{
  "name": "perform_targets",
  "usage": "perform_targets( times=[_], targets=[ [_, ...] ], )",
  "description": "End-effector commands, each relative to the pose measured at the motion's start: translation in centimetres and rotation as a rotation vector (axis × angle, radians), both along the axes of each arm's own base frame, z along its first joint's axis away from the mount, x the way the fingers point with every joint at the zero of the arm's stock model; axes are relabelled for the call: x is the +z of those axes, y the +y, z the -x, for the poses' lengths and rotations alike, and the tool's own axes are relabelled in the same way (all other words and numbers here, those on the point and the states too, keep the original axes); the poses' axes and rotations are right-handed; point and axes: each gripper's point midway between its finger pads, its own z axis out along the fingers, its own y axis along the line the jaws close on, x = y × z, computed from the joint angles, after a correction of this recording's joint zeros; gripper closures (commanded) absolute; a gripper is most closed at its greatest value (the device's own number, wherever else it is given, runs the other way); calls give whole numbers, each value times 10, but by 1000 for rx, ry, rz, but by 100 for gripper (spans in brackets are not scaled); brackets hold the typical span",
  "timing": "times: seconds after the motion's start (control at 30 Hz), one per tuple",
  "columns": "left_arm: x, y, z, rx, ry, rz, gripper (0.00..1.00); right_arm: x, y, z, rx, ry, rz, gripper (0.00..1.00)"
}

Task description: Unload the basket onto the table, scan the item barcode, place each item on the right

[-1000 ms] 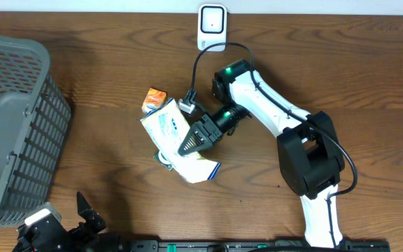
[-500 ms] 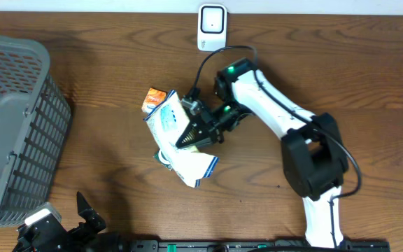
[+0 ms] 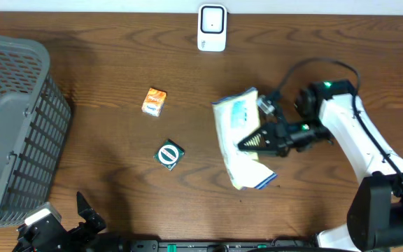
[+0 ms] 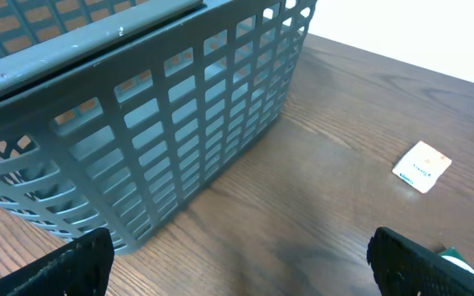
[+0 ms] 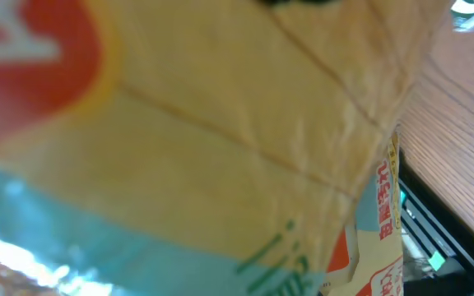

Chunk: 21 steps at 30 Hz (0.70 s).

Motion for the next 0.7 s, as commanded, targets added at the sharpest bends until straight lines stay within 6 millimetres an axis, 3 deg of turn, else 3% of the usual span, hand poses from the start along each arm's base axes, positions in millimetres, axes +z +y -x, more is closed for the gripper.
perform_targets(
  times=[0.0,0.67],
  targets=[
    [1,1,0,7,-5,4,2,3,-4,-5,-74,-72,-94,99],
    [1,1,0,7,-5,4,2,15,0,2,-52,-218,-129,99]
  ],
)
